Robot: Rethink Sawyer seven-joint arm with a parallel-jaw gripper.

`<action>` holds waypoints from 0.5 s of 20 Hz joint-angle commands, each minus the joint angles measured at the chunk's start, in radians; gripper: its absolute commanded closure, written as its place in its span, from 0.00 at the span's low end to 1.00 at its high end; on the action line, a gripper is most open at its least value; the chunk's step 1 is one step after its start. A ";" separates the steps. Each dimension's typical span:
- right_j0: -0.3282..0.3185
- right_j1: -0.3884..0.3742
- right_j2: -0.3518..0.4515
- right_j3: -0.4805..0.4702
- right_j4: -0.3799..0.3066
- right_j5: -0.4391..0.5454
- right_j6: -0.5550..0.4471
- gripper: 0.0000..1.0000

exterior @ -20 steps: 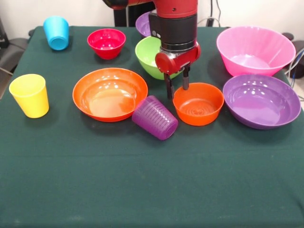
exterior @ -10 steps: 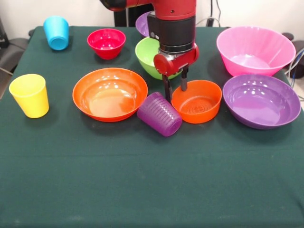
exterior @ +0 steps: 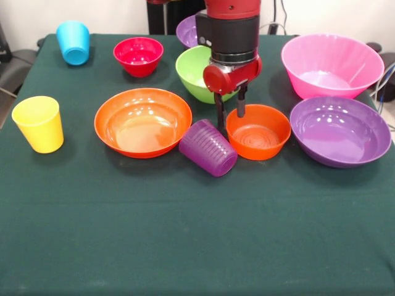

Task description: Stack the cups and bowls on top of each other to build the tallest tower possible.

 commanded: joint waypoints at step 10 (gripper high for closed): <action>-0.032 -0.073 -0.006 0.022 0.008 -0.037 0.063 0.00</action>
